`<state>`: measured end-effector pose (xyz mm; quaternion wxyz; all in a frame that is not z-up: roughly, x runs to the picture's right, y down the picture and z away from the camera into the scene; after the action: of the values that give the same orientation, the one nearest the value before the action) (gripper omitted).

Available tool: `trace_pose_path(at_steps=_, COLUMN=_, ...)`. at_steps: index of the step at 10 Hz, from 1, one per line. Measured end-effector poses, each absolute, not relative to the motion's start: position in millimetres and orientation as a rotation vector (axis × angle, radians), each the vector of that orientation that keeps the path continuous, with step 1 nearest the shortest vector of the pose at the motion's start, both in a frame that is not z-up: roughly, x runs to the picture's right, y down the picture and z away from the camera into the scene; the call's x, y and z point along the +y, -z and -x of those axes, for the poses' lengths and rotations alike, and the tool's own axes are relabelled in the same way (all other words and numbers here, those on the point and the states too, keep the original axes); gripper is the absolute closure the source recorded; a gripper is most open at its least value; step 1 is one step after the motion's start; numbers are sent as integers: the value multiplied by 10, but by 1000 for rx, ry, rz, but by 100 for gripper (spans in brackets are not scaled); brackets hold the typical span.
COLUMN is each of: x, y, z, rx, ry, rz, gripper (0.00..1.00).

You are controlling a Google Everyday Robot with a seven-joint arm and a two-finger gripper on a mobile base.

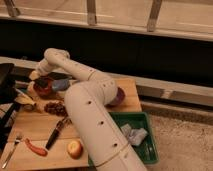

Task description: Wipe red bowl with eraser

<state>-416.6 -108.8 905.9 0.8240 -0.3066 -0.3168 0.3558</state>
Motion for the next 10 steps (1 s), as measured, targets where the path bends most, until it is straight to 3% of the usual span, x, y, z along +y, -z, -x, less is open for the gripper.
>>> trace_pose_path(at_steps=5, x=-1277, y=-9186, z=4092, rx=-654, ry=-765, rz=609, gripper=100)
trace_pose_path(at_steps=10, x=-1038, y=-9094, z=4388, rx=-711, ry=-738, rz=669, gripper=100)
